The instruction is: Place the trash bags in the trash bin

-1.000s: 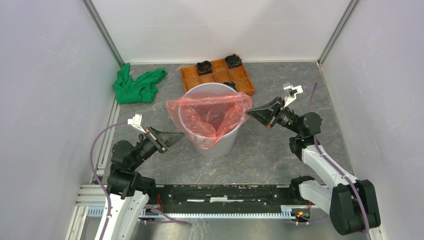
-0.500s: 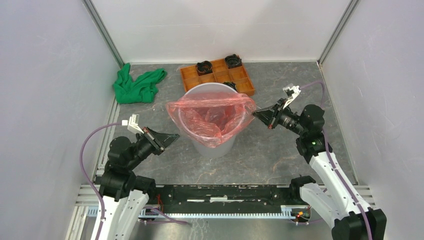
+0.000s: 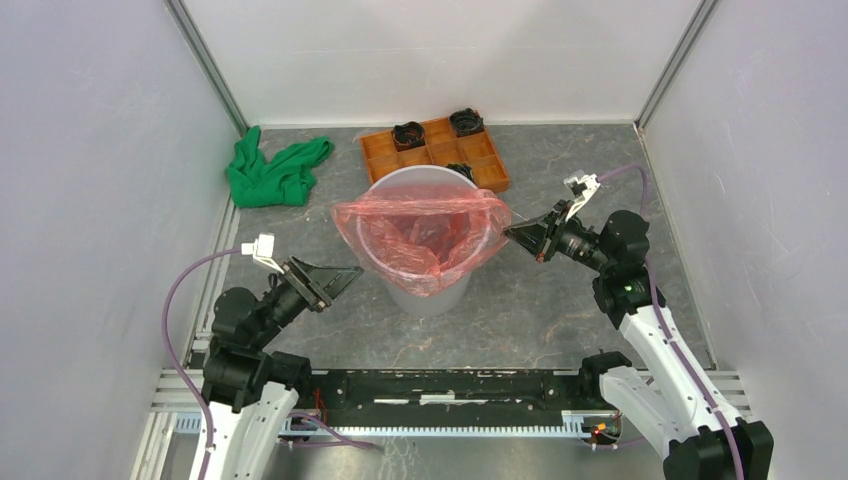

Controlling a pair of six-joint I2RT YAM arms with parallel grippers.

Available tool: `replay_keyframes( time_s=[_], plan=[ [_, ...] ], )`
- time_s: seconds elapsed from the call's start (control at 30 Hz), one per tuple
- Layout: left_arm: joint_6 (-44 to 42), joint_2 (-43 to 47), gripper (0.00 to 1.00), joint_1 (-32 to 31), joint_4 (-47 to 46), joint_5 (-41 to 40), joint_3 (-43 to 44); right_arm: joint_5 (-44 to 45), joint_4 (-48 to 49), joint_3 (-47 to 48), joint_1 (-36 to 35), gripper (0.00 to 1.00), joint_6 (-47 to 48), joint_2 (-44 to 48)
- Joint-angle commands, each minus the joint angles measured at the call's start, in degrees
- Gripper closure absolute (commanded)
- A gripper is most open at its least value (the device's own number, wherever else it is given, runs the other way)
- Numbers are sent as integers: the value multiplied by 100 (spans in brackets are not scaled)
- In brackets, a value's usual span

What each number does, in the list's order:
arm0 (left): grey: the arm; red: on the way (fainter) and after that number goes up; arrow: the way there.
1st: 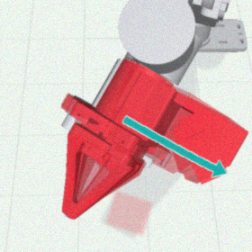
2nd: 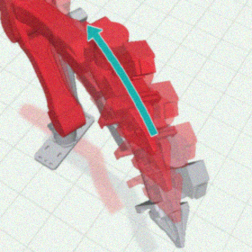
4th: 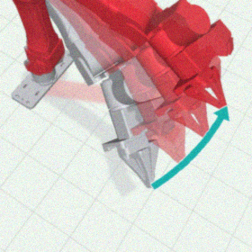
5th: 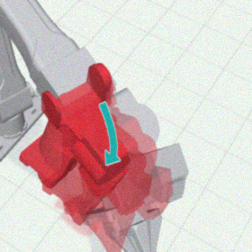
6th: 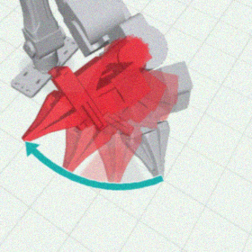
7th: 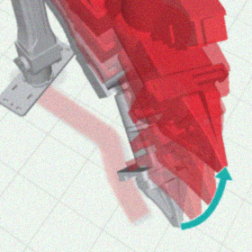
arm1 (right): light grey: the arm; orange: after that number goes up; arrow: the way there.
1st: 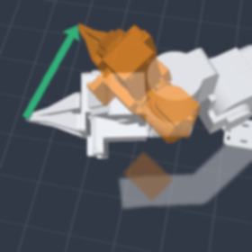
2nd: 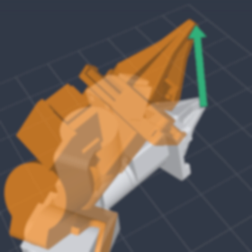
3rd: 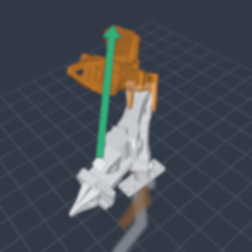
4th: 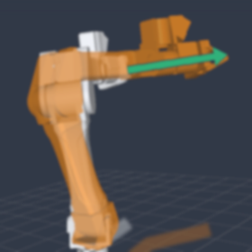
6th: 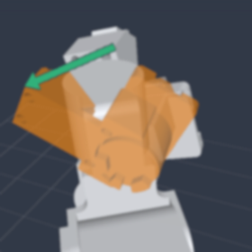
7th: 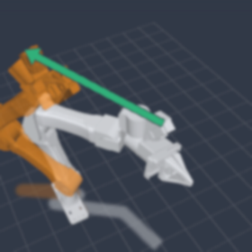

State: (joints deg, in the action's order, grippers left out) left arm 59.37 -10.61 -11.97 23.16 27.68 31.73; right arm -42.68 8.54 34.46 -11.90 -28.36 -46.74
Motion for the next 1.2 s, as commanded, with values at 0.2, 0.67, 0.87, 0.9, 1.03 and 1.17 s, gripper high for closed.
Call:
replay_keyframes(
  time_s=[0.2, 0.67, 0.87, 0.9, 1.03, 1.17],
  plan=[
    [540, -590, 43, 19, -1484, 645, -505, -145, 314, -38, 2, 99, 54, 86],
    [1138, -843, 52, 19, -2787, 1125, -1248, -166, 388, -170, -1, 100, 60, 120],
    [1031, -975, 90, 19, -2696, 1096, -1197, -180, 397, -190, 1, 99, 26, 159],
    [930, -978, 97, 19, -2514, 1049, -1144, -175, 338, -166, 3, 100, 44, 174],
    [180, -958, 98, 19, -1106, 561, -662, 503, -891, 218, -3, 99, 846, 398],
    [-543, -1093, 98, 19, 357, -106, -226, 833, -1493, 280, 3, 100, 1278, 549]
  ],
)
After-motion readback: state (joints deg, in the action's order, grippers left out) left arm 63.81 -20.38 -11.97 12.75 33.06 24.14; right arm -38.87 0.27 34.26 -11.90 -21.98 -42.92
